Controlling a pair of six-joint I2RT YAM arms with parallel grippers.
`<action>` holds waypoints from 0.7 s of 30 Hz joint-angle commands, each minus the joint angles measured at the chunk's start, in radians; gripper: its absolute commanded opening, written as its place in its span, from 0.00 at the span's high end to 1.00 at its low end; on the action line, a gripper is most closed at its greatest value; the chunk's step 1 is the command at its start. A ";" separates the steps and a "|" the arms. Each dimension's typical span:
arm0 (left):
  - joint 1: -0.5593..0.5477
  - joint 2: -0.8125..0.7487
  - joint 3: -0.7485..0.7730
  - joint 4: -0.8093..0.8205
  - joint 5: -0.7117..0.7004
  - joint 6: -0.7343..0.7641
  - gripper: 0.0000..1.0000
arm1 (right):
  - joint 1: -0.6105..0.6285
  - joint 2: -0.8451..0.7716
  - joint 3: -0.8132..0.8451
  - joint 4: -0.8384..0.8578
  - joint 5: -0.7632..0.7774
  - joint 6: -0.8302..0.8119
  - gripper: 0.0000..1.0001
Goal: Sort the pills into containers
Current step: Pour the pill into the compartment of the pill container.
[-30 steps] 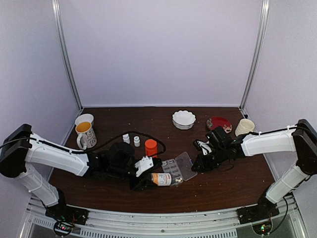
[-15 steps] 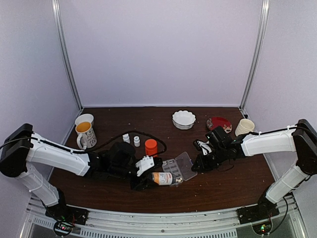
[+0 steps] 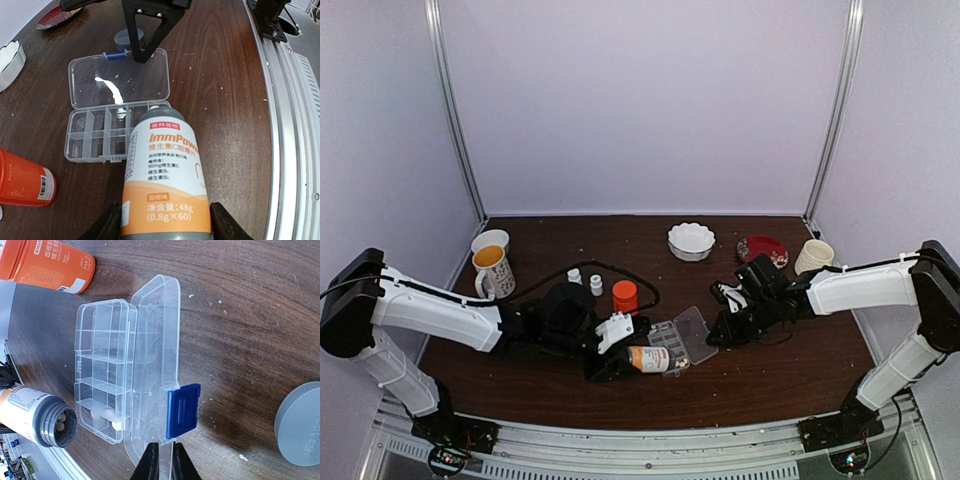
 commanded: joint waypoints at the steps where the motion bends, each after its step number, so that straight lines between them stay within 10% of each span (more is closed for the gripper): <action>1: -0.006 -0.038 0.009 0.052 0.015 -0.001 1.00 | 0.007 0.007 0.028 -0.019 0.025 -0.016 0.91; 21: -0.010 -0.011 0.041 -0.001 -0.003 -0.003 1.00 | 0.006 0.007 0.024 -0.015 0.030 -0.017 0.91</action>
